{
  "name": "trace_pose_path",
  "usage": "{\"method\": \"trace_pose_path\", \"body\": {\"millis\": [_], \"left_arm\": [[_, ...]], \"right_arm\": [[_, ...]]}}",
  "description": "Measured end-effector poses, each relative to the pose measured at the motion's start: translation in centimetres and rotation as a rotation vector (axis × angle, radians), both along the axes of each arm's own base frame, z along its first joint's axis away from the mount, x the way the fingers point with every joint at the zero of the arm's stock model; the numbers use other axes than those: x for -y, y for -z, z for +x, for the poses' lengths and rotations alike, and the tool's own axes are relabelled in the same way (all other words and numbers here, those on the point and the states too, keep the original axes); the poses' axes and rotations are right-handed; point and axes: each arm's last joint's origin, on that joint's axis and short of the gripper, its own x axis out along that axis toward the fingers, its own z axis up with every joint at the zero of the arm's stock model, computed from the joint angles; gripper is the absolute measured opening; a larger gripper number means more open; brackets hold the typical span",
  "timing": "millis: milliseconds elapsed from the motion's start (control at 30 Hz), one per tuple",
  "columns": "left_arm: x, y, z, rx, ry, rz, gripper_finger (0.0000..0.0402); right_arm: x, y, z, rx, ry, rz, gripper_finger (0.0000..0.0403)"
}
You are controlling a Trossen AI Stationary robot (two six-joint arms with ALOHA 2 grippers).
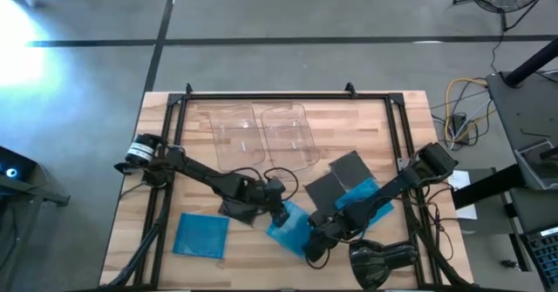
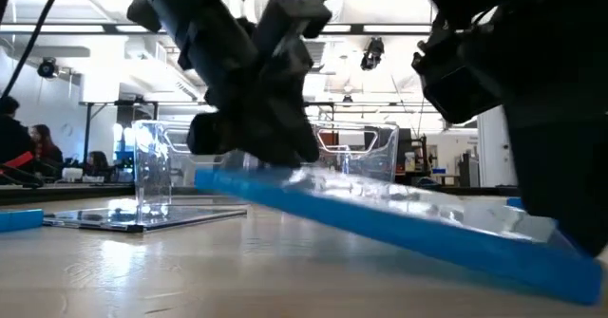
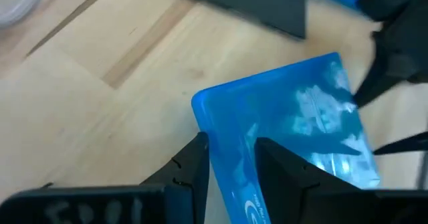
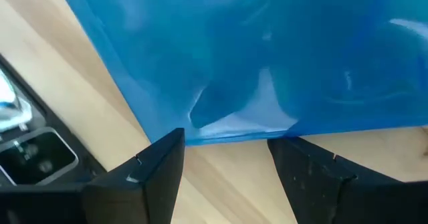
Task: Pick & place jewel cases by type
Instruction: Put the middle blue CD case into the right transparent bin
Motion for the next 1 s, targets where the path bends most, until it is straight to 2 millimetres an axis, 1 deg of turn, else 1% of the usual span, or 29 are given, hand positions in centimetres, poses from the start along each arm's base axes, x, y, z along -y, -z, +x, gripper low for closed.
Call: {"method": "trace_pose_path", "body": {"millis": [133, 333, 433, 500, 567, 667, 700, 833, 933, 1000], "left_arm": [[0.7, -1.0, -0.7, 0.013, 0.036, -0.022, 0.0090], [2.1, -3.1, -1.8, 0.063, 0.108, -0.062, 0.0090], [2.3, -4.2, -1.5, 0.152, 0.098, -0.092, 0.0090], [2.5, -5.1, -1.0, 0.245, 0.098, -0.125, 0.0090], [2.8, -5.7, -0.6, 0.329, 0.119, -0.170, 0.0090], [3.1, -6.0, -0.1, 0.404, 0.130, -0.206, 0.0090], [3.2, -5.8, 0.0, 0.406, 0.132, -0.212, 0.0090], [3.2, -4.4, 0.4, 0.367, 0.113, -0.213, 0.0090], [3.3, -3.7, 0.6, 0.348, 0.091, -0.234, 0.0090], [3.4, -3.7, 0.6, 0.346, 0.087, -0.234, 0.0090]], "right_arm": [[-0.2, -0.2, -0.3, 0.026, -0.073, -0.044, 0.0221], [-0.1, -0.6, -0.6, 0.049, -0.130, -0.118, 0.0221], [0.0, -0.5, -0.7, 0.041, -0.162, -0.131, 0.0221], [0.0, -0.5, -0.7, 0.054, -0.194, -0.142, 0.0221], [0.1, -0.5, -0.4, 0.093, -0.200, -0.196, 0.0221], [0.7, -0.5, -0.1, 0.105, -0.199, -0.244, 0.0221], [0.7, -0.6, 0.0, 0.111, -0.204, -0.249, 0.0221], [1.2, -0.7, 0.4, 0.121, -0.200, -0.282, 0.0221], [1.4, -0.7, 0.4, 0.121, -0.202, -0.284, 0.0221], [1.4, -0.8, 0.4, 0.121, -0.203, -0.281, 0.0221]]}}
